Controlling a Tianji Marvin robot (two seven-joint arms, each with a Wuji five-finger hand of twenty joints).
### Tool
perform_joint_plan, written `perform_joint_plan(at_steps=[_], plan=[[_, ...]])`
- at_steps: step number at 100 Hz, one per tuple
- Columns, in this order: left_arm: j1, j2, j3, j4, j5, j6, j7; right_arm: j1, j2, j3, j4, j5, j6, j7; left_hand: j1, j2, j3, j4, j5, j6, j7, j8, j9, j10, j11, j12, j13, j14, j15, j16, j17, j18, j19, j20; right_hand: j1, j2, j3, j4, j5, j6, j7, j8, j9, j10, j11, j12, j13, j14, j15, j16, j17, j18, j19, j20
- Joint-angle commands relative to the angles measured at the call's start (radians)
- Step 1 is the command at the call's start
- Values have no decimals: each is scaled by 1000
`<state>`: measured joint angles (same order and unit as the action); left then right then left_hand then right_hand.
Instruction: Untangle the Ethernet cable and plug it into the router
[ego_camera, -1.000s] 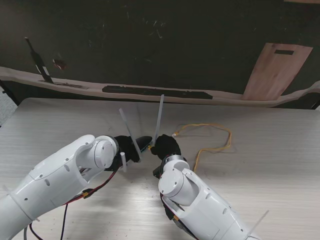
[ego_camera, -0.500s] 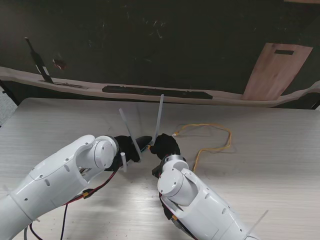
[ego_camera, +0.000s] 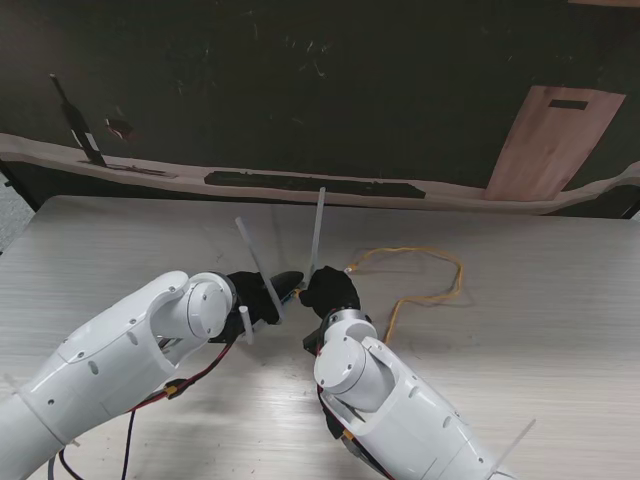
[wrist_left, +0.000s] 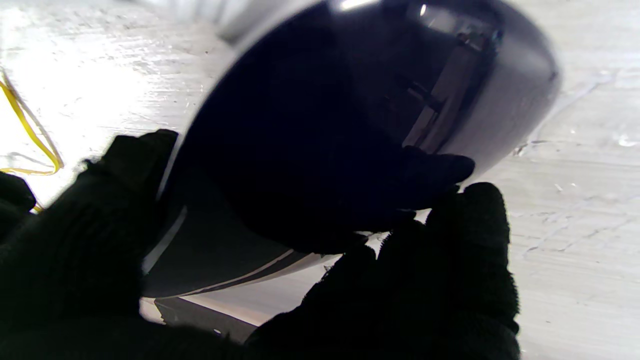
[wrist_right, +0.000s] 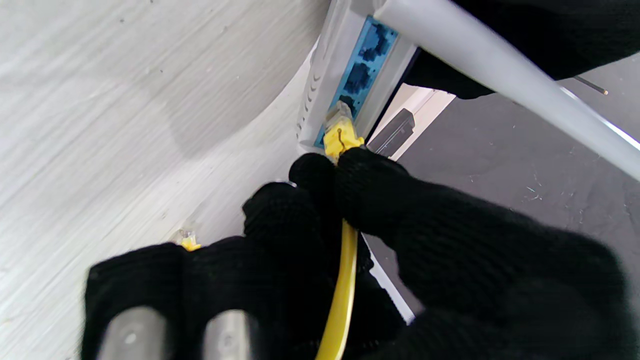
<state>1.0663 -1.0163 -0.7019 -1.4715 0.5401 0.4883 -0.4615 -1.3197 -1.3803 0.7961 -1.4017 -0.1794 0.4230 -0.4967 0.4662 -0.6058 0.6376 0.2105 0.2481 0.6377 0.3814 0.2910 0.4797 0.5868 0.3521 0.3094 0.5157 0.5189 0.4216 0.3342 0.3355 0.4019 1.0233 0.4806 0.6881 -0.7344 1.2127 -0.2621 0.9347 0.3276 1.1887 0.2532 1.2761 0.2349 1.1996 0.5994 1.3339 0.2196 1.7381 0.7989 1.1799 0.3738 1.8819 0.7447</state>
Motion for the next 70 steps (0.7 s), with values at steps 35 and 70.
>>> perform_joint_plan(at_steps=[35, 70], plan=[[53, -13, 23, 44, -41, -7, -36, -14, -21, -1, -14, 66, 29, 12, 361, 155, 215, -49, 64, -309, 201, 73, 122, -320, 182, 84, 124, -192, 170, 54, 6, -144, 5, 11, 24, 23, 54, 51, 12, 150, 111, 18, 181, 118, 226, 28, -25, -169, 35, 3, 14, -109, 212, -27], [69, -19, -3, 59, -43, -42, -17, -18, -14, -7, -12, 65, 17, 31, 477, 170, 223, -94, 55, -326, 227, 86, 123, -338, 199, 92, 133, -208, 179, 57, 20, -173, 3, 6, 19, 26, 56, 51, 9, 144, 113, 19, 181, 116, 229, 27, -25, -170, 35, 3, 14, -108, 212, -27]])
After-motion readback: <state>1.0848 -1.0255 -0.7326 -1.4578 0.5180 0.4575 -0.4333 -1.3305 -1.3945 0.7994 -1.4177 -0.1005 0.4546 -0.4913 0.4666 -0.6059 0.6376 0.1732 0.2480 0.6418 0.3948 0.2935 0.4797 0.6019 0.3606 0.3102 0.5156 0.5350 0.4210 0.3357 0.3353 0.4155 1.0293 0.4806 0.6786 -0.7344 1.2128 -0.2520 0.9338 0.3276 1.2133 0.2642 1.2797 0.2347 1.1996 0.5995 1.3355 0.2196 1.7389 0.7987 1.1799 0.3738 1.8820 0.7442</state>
